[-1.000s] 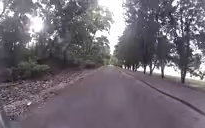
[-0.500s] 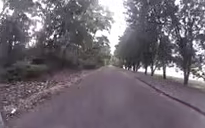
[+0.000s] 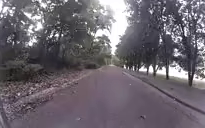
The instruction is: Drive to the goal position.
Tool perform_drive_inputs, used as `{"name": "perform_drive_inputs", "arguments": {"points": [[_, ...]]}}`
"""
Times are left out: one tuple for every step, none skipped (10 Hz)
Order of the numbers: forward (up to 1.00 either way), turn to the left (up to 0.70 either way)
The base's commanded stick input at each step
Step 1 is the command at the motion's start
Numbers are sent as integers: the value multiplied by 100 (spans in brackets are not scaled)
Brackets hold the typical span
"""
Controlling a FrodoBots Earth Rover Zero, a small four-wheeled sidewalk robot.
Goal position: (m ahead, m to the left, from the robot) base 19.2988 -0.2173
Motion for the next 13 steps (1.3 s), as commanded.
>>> {"name": "perform_drive_inputs", "arguments": {"points": [[70,0],[70,0],[70,0],[70,-2],[70,-2],[70,-3],[70,-1],[70,0],[70,0],[70,0],[70,0],[70,0],[70,0]]}}
